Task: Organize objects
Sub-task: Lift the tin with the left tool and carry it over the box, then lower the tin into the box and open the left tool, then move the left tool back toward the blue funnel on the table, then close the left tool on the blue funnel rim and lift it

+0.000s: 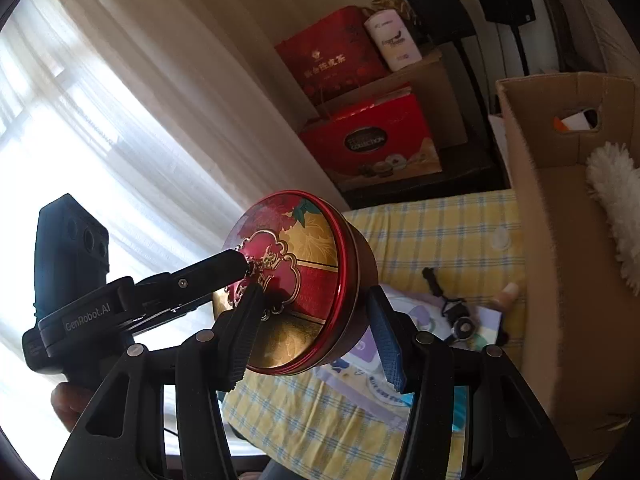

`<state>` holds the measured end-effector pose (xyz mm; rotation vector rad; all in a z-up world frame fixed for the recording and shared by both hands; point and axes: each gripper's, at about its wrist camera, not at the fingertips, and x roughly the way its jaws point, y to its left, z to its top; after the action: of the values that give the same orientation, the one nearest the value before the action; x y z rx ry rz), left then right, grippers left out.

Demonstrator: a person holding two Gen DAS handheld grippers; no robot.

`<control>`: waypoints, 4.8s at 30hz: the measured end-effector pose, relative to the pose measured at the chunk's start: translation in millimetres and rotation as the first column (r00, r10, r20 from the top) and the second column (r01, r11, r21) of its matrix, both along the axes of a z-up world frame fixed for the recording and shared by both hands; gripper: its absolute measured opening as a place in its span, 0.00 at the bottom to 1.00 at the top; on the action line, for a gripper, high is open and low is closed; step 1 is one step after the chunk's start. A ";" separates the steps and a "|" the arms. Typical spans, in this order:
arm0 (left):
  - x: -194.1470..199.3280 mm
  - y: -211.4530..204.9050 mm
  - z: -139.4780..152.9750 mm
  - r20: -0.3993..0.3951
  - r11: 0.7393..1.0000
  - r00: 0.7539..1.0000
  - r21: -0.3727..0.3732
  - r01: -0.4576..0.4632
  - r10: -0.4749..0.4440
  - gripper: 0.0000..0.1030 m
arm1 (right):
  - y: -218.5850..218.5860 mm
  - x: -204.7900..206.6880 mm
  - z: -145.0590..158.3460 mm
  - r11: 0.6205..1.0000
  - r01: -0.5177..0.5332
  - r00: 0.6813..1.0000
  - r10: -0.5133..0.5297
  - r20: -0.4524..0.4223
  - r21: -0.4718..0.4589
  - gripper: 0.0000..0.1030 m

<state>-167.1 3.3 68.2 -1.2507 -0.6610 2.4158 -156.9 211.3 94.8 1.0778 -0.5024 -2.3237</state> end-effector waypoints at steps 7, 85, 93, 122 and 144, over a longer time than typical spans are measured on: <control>-14.0 61.8 21.9 -0.018 0.996 0.997 0.030 0.079 -0.079 0.53 | 63.8 11.5 32.7 0.995 0.092 0.995 -0.091 -0.044 0.026 0.53; 34.2 57.8 3.0 0.030 0.938 0.993 -0.325 0.118 -0.115 0.95 | 52.9 49.9 2.9 0.929 0.075 0.995 -0.048 -0.082 0.363 0.82; 54.0 41.8 -22.4 -0.003 0.929 0.987 -0.340 0.149 -0.160 0.95 | 29.3 55.0 -1.2 0.940 0.037 0.997 -0.013 -0.074 0.340 0.82; 73.2 120.4 -128.0 -0.143 0.820 0.907 -0.499 0.278 -0.395 0.63 | 13.9 35.5 -12.5 0.938 0.031 0.998 -0.012 -0.057 0.345 0.65; 73.9 56.1 -84.5 -0.203 0.915 0.941 -0.358 0.185 -0.269 0.04 | -5.9 3.2 -34.6 0.922 0.009 1.000 0.002 -0.027 0.388 0.39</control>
<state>-93.2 59.4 -16.2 -1.0426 -0.0255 2.4898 -153.7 205.4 60.3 1.2175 -0.0260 -2.5001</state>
